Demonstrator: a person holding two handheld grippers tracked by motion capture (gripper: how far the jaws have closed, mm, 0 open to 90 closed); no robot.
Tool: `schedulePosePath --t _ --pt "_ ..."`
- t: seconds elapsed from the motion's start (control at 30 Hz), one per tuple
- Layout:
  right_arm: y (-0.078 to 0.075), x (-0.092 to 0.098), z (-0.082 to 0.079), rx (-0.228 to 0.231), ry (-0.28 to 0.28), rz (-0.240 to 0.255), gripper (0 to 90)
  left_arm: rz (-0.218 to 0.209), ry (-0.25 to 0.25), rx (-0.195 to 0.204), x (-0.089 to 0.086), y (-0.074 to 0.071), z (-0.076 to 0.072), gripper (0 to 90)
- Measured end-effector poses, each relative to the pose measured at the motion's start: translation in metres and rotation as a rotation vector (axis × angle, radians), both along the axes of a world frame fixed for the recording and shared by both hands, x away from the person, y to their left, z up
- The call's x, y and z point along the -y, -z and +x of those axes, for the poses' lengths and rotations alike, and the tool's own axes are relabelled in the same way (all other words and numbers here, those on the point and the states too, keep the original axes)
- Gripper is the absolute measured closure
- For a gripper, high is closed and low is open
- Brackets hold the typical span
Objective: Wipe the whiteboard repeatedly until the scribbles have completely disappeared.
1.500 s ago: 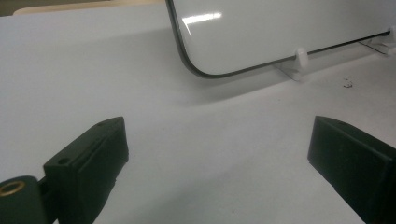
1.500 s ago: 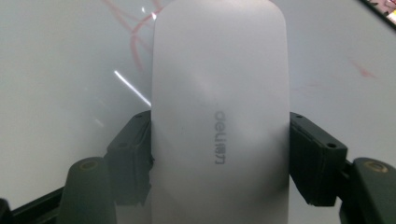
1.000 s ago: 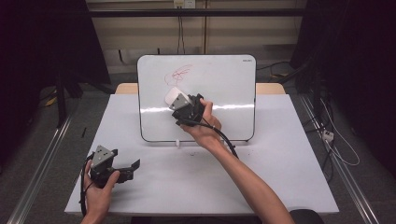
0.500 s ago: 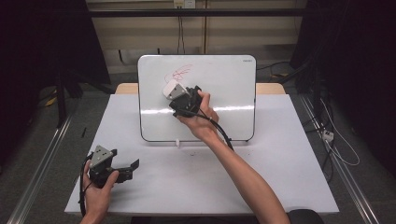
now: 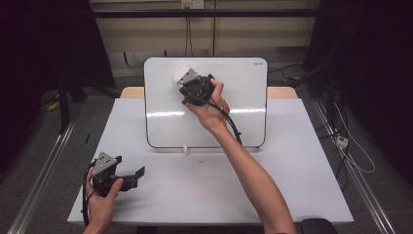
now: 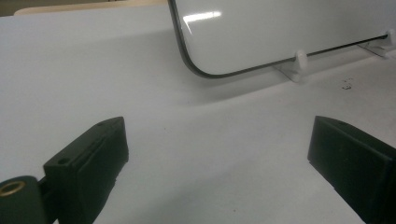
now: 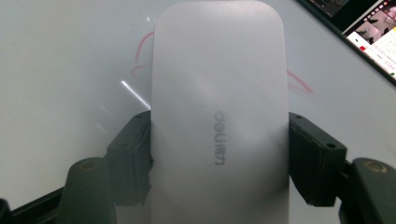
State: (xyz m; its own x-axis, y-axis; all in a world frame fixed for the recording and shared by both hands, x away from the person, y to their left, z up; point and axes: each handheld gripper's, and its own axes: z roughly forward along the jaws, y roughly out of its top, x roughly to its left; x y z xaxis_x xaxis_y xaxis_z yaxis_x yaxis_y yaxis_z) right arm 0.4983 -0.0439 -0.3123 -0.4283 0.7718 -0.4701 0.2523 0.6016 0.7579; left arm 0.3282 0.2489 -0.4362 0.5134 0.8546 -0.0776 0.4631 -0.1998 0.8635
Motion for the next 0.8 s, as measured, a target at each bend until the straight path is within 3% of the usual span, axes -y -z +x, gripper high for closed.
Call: schedulePosePath --t 0.2,0.33,0.57,0.8 --pt "-0.007 0.009 0.006 0.0 0.026 0.038 31.5 -0.004 0.002 0.002 0.0 0.0 -0.001 4.9" --pt "-0.004 0.01 0.0 0.032 0.018 0.021 31.5 -0.003 -0.005 -0.001 -0.002 0.0 -0.002 4.9" --pt "0.012 0.022 -0.014 0.021 0.035 0.022 31.5 0.001 -0.009 -0.001 -0.001 0.0 -0.002 5.0" --pt "0.035 0.012 -0.033 0.008 -0.003 -0.007 31.5 0.015 0.001 0.0 0.002 0.0 -0.001 4.9"
